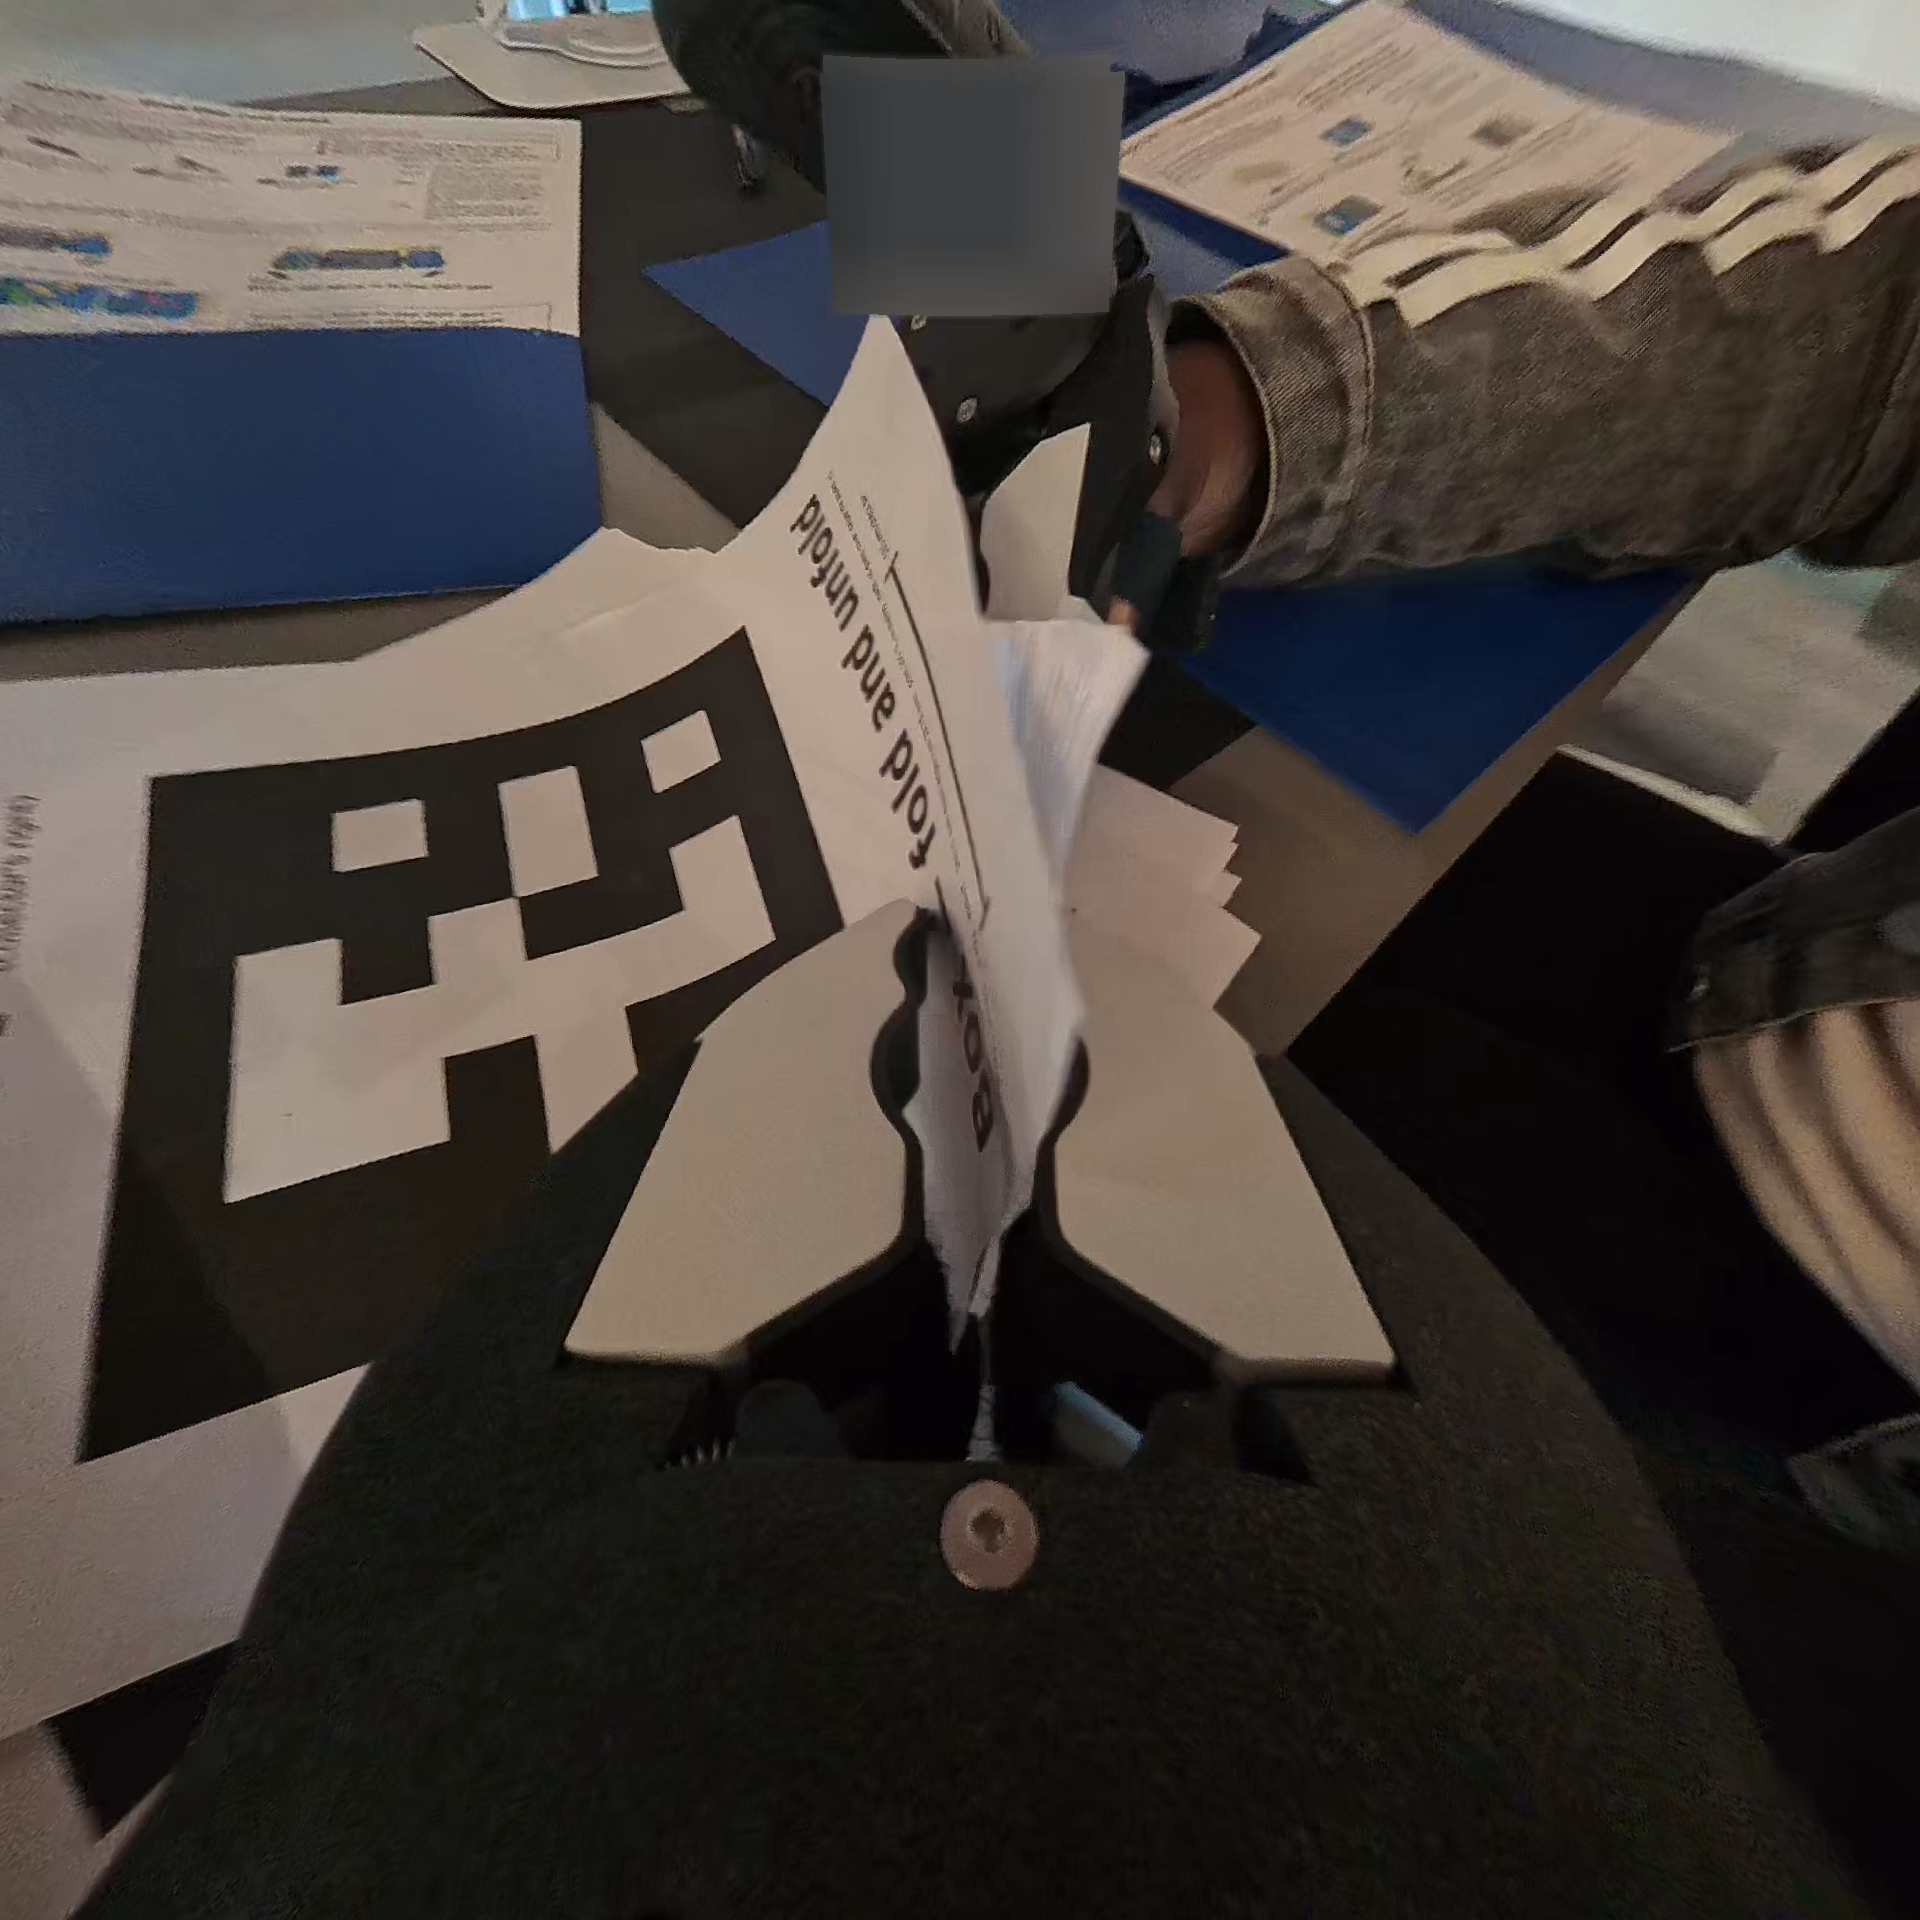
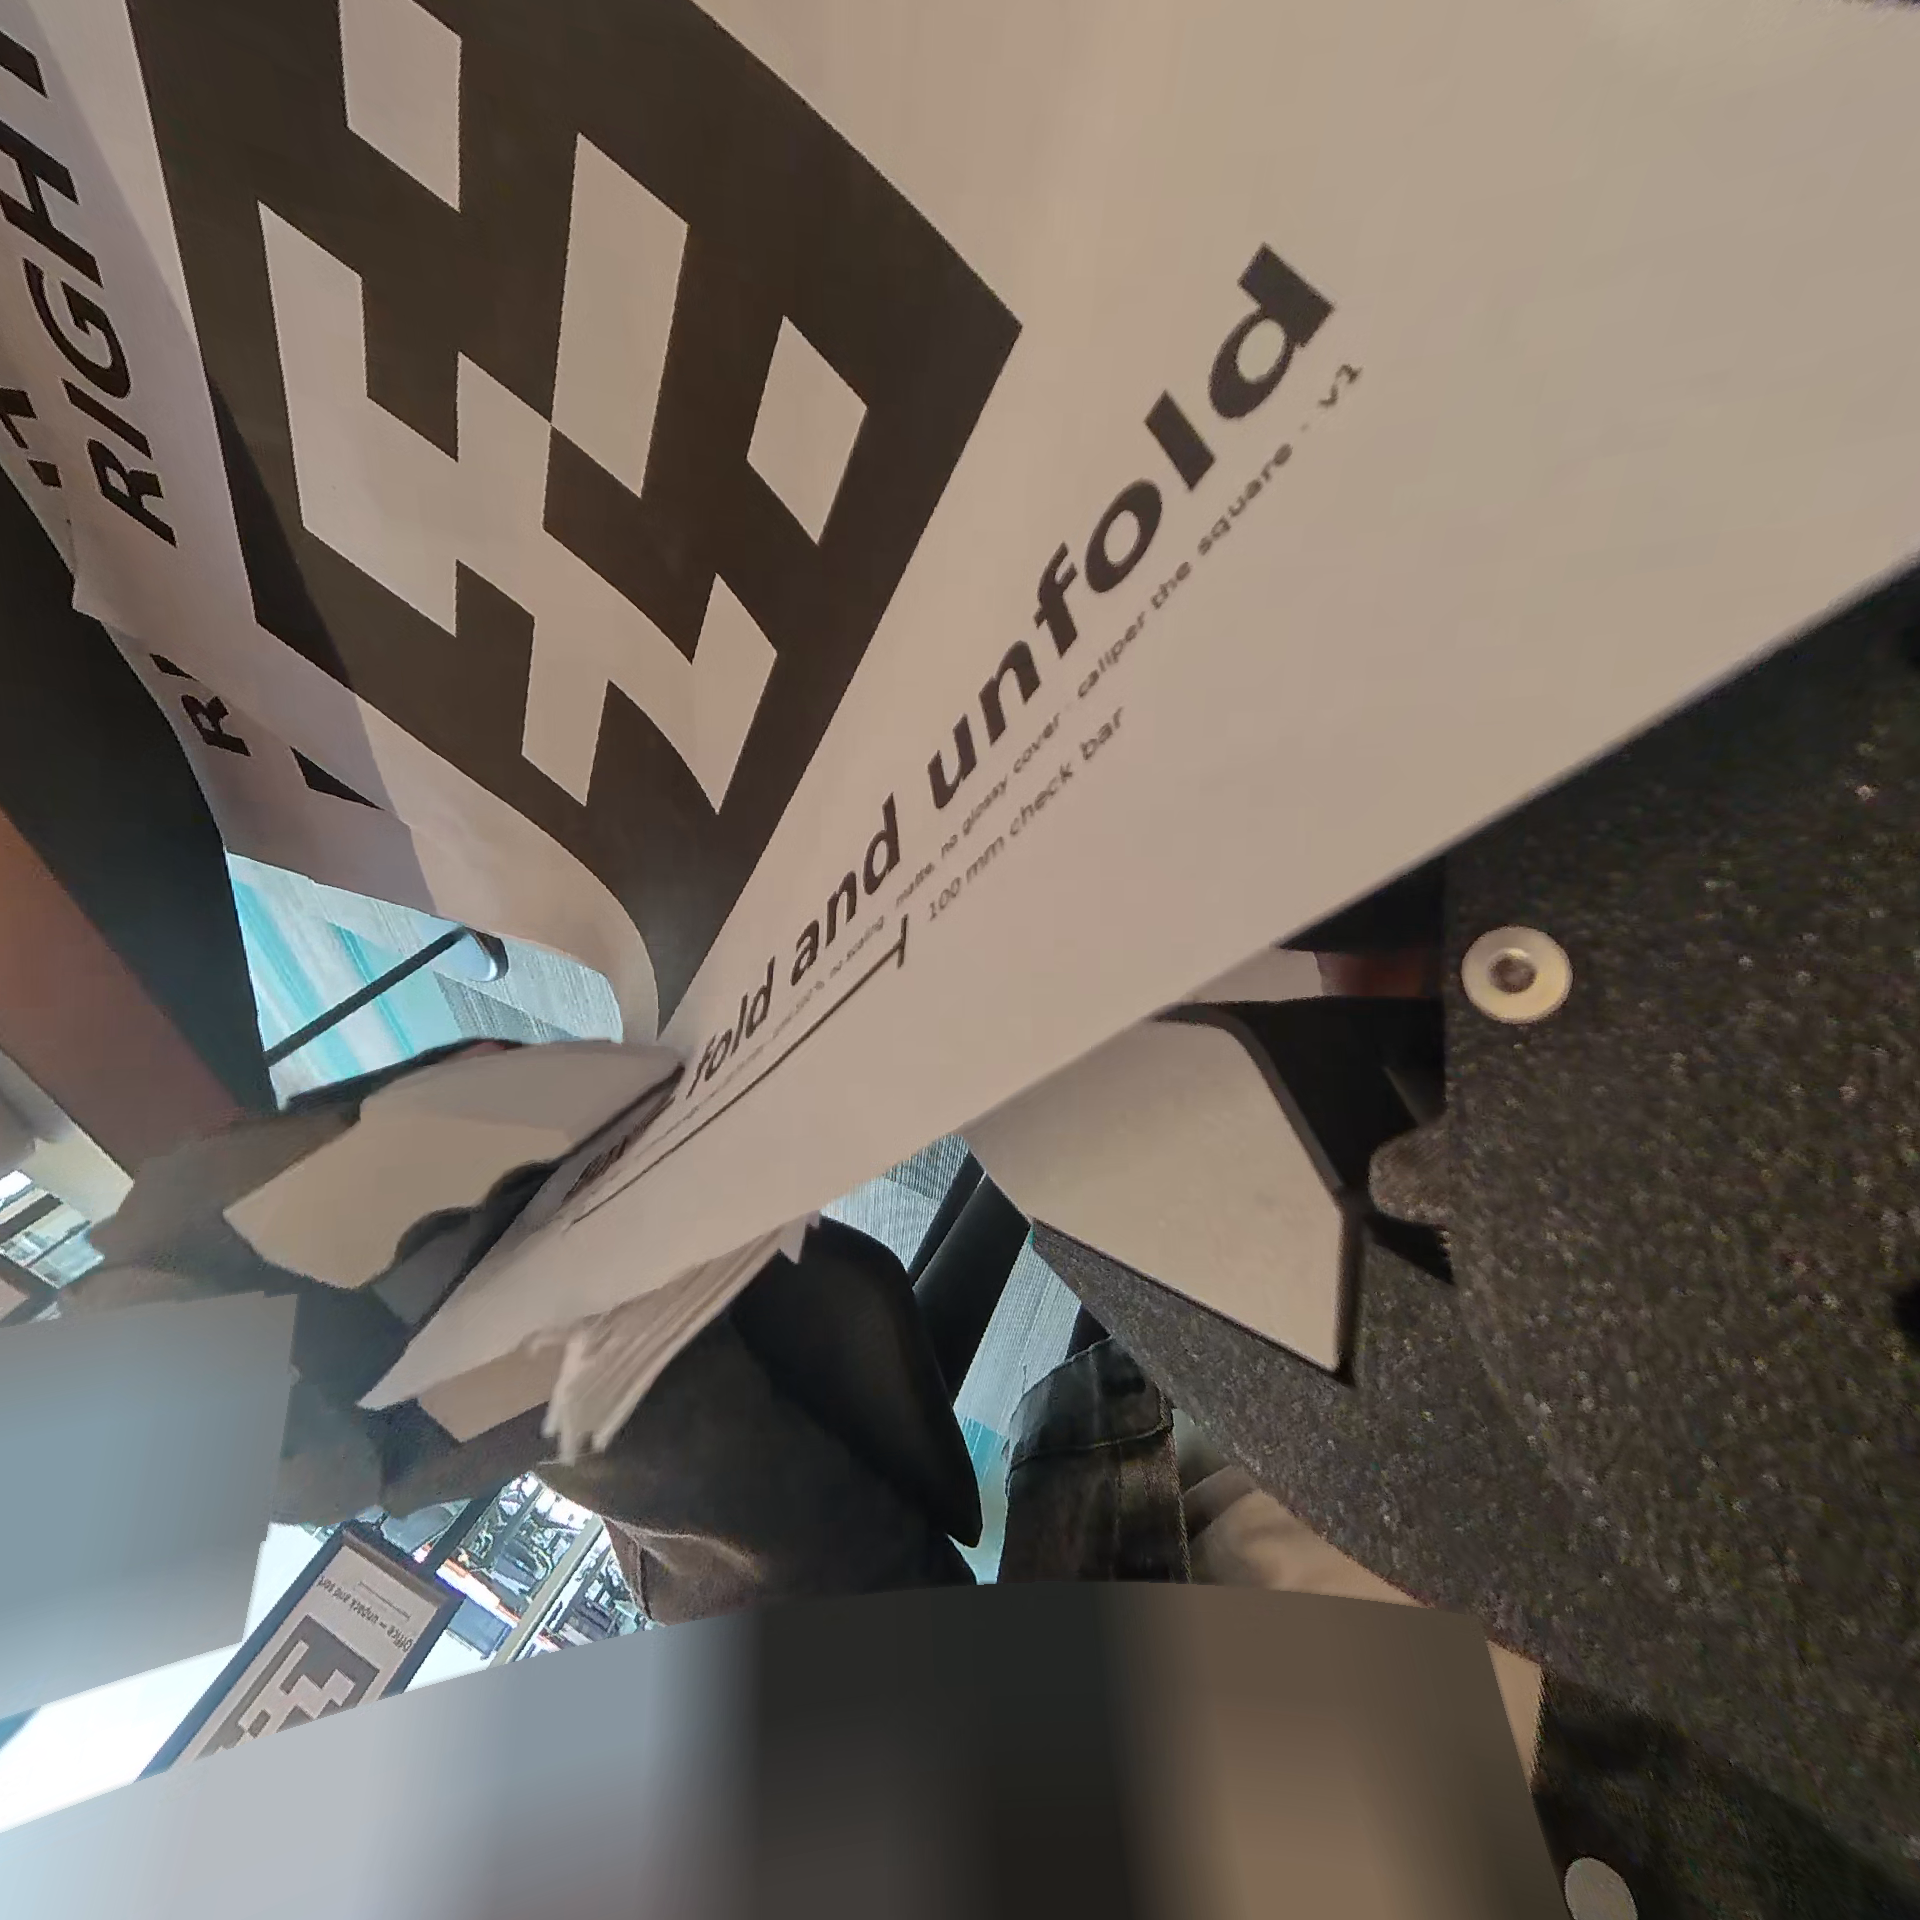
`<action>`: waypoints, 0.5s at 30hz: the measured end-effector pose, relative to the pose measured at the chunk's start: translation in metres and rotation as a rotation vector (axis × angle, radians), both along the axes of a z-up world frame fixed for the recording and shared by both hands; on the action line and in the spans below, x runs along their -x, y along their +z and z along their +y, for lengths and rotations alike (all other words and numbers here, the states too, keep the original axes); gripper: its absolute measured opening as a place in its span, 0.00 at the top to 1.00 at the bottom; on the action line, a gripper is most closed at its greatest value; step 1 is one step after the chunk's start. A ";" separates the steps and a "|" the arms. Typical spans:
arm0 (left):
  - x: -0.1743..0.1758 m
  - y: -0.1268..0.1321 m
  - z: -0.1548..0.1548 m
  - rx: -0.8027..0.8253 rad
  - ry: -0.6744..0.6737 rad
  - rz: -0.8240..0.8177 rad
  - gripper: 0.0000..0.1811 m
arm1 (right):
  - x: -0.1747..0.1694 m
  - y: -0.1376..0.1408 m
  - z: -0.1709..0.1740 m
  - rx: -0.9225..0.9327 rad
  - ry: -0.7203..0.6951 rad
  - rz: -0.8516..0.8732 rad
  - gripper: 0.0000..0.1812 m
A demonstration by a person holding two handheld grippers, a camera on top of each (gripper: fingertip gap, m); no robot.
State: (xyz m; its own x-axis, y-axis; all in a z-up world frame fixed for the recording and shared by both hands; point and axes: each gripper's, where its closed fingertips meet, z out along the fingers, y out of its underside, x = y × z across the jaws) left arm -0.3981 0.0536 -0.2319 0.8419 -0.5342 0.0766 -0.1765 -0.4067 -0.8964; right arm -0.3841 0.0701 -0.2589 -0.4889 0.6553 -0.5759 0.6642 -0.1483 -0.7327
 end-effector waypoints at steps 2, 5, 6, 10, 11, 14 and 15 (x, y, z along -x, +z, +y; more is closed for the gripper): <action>0.004 0.004 0.002 -0.050 0.031 0.068 0.94 | 0.000 0.001 0.000 0.008 0.001 0.004 0.97; 0.006 0.005 0.003 -0.037 0.044 0.027 0.94 | 0.000 0.001 0.000 0.006 0.001 0.009 0.96; 0.007 0.005 0.003 -0.043 0.044 0.026 0.94 | 0.000 0.002 0.000 0.005 0.002 0.011 0.96; 0.008 0.005 0.004 -0.048 0.048 -0.003 0.95 | -0.001 0.003 0.000 0.010 0.008 0.017 0.95; 0.008 0.005 0.004 -0.044 0.047 -0.027 0.95 | -0.002 0.004 -0.001 0.008 0.012 0.023 0.94; 0.009 0.004 0.004 -0.033 0.046 -0.074 0.95 | -0.004 0.008 -0.002 -0.008 0.019 0.049 0.91; 0.009 0.005 0.004 -0.033 0.045 -0.073 0.95 | -0.006 0.009 -0.003 -0.017 0.023 0.058 0.90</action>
State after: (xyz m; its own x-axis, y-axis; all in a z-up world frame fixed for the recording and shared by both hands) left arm -0.4075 0.0574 -0.2273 0.8577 -0.4995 0.1216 -0.0926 -0.3827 -0.9192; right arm -0.3784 0.0676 -0.2498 -0.5366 0.6524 -0.5352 0.6235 -0.1208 -0.7724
